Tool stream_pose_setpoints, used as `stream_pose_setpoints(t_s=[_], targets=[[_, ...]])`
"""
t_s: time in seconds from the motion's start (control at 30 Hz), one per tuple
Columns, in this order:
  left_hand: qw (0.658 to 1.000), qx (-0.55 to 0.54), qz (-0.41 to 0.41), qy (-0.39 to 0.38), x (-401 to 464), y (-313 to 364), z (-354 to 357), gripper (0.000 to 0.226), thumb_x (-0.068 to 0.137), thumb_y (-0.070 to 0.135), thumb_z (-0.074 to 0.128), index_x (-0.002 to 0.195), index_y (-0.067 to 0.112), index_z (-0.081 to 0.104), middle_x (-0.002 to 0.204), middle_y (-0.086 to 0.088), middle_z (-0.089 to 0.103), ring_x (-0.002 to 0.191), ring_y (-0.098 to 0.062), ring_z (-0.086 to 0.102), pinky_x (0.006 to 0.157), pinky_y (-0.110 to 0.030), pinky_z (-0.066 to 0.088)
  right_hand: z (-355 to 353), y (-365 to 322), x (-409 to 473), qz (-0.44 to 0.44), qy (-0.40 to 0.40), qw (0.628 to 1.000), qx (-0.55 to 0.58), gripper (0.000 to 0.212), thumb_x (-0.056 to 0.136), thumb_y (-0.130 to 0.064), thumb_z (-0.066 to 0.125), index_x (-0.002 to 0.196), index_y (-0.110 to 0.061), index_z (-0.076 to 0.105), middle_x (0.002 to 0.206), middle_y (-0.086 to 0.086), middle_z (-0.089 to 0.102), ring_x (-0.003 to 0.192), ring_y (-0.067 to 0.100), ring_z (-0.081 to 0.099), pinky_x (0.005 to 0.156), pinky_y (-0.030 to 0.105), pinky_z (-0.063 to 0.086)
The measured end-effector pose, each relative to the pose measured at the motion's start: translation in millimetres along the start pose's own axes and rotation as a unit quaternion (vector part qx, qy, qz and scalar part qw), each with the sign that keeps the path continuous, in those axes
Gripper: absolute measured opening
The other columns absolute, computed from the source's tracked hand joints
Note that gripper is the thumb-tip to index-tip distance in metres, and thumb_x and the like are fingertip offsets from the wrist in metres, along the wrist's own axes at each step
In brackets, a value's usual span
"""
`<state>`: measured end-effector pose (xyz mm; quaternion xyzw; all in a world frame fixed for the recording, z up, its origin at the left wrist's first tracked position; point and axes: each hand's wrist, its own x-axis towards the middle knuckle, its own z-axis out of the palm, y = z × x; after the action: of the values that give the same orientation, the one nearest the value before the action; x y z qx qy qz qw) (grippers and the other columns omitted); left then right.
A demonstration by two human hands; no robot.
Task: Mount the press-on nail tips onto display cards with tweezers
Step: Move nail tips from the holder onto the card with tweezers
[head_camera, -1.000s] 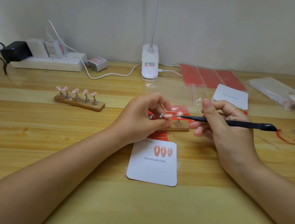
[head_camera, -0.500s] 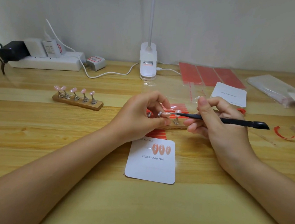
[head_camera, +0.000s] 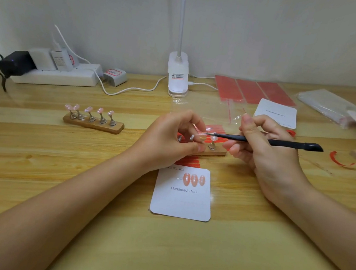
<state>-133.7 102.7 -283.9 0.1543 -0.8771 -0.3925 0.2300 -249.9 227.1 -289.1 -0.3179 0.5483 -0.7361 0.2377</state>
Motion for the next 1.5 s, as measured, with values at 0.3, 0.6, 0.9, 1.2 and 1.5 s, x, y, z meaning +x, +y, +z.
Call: stream_pose_setpoints(t_s=[0.3,0.6,0.9,1.2,1.5], targets=[[1.000,0.004,-0.008,-0.001,0,0,-1,0.026,0.073,0.009,0.076,0.092,0.016,0.060,0.070,0.012,0.062,0.062,0.006,0.053,0.059,-0.008,0.039,-7,-19,14,0.030,0.025,0.992,0.122,0.025,0.093,-0.025,0.052,0.071,-0.014,0.049,0.054,0.004,0.065,0.045,0.005,0.057,0.048,0.011,0.046],[0.996,0.035,-0.047,-0.071,-3,8,-25,0.043,0.073,0.025,0.075,0.111,0.030,0.055,0.096,0.016,0.063,0.092,0.010,0.057,0.077,-0.002,0.041,-6,-10,2,0.064,-0.067,0.993,0.078,0.020,0.074,-0.028,0.056,0.069,-0.011,0.048,0.050,0.002,0.061,0.044,0.005,0.058,0.043,0.011,0.046],[0.974,0.224,0.013,0.034,-75,11,-33,0.027,0.075,0.054,0.049,0.089,0.031,0.054,0.083,0.019,0.054,0.081,0.001,0.049,0.074,-0.023,0.040,-7,-4,2,0.054,-0.100,0.993,0.041,0.019,0.074,-0.028,0.057,0.068,-0.012,0.050,0.051,0.004,0.061,0.043,0.008,0.058,0.042,0.013,0.046],[0.970,0.243,-0.029,-0.008,-84,1,-26,0.063,0.057,0.078,0.043,0.102,0.038,0.064,0.095,0.024,0.054,0.093,0.005,0.044,0.089,-0.013,0.023,-6,-4,-3,0.023,-0.149,0.988,-0.020,0.022,0.070,-0.031,0.060,0.072,-0.010,0.053,0.055,-0.001,0.060,0.048,0.011,0.062,0.044,0.015,0.047],[0.992,0.103,-0.023,-0.072,-79,-2,-34,0.046,0.072,0.041,0.061,0.117,0.048,0.051,0.105,0.038,0.056,0.108,0.008,0.047,0.099,-0.038,0.036,-4,-7,-6,0.017,-0.203,0.976,-0.082,0.018,0.066,-0.036,0.063,0.059,-0.019,0.058,0.055,0.010,0.064,0.043,0.013,0.059,0.043,0.015,0.045]])
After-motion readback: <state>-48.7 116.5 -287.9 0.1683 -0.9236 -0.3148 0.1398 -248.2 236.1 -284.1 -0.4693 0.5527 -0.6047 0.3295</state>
